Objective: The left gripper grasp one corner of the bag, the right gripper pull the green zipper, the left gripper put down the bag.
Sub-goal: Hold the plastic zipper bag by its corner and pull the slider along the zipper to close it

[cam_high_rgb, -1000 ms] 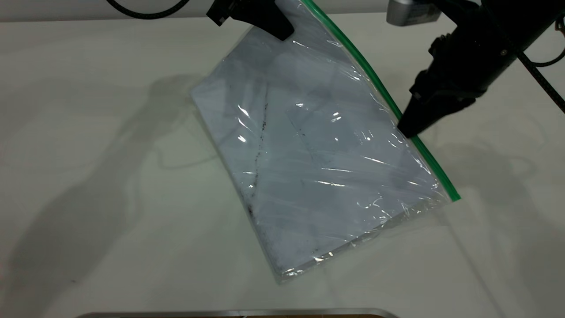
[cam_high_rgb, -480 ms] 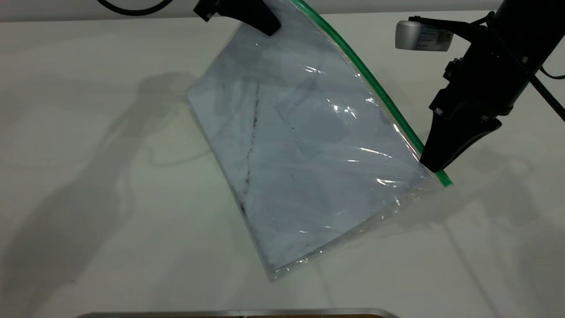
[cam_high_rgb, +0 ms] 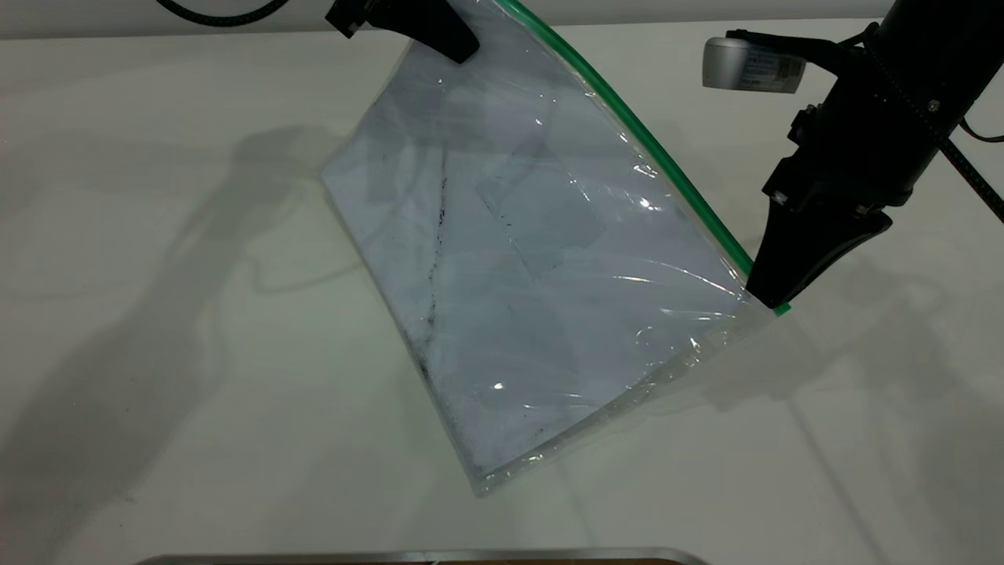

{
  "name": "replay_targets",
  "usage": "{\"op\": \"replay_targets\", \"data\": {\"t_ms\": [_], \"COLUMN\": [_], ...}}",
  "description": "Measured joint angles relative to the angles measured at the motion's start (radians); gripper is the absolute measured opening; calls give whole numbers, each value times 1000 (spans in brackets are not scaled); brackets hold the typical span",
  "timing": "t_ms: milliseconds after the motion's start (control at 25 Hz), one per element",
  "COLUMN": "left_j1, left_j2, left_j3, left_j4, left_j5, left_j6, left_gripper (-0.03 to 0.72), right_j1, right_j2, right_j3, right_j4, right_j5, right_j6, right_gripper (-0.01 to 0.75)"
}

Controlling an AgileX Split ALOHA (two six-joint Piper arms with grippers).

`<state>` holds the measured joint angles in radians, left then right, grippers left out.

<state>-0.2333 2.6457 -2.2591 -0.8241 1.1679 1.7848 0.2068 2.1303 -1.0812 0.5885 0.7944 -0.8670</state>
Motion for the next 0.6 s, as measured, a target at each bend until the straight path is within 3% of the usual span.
{"op": "replay_targets", "data": {"t_ms": [160,440,600], "left_j1": [3,12,12], "left_j2": [0,-1,-3], "left_j3": [0,0,0], "left_j4": [-1,7,0], "left_j5": [0,0,0], "left_j6": [0,-72,-172], "left_gripper": [52,70,172], "right_j1": [0,-1,-1], "right_j2": [0,0,0], "right_j3": [1,2,2], "right_j4": [15,33,33], "right_j5": [-13,-59,-76], "right_j6": [0,-1,-3], "right_gripper": [116,403,509]}}
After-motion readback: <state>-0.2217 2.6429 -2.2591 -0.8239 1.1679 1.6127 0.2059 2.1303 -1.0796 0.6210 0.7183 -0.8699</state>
